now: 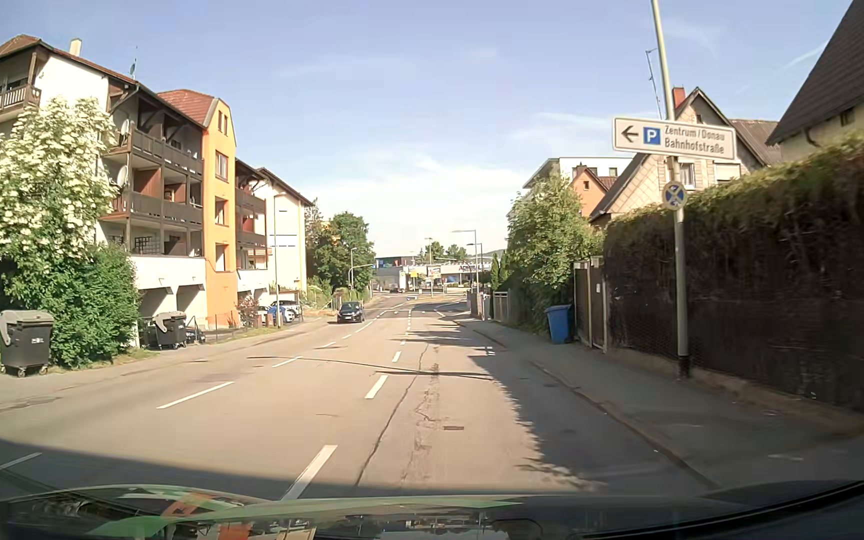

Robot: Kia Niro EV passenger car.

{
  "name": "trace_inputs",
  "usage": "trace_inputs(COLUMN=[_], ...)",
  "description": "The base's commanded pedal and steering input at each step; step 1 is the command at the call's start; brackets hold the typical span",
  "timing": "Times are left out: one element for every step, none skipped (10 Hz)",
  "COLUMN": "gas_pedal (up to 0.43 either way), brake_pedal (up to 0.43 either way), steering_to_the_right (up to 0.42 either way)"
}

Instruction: Follow the waypoints while adhering to traffic rules and regulations

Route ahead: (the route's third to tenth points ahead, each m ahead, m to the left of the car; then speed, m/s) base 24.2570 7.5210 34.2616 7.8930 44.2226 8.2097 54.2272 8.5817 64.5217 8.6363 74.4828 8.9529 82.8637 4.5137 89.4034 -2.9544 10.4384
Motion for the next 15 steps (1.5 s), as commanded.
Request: trace_inputs(gas_pedal=[0.0,0.0,0.0,0.0,0.0,0.0,0.0,0.0,0.0,0.0,0.0,0.0,0.0,0.0,0.0], brake_pedal=[0.128,0.122,0.122,0.128,0.128,0.128,0.128,0.134,0.134,0.134,0.122,0.122,0.128,0.128,0.128], steering_to_the_right=[-0.028,-0.026,-0.022,-0.021,-0.021,-0.021,-0.021,-0.021,-0.02,-0.019,-0.016,-0.016,-0.015,-0.013,-0.013])
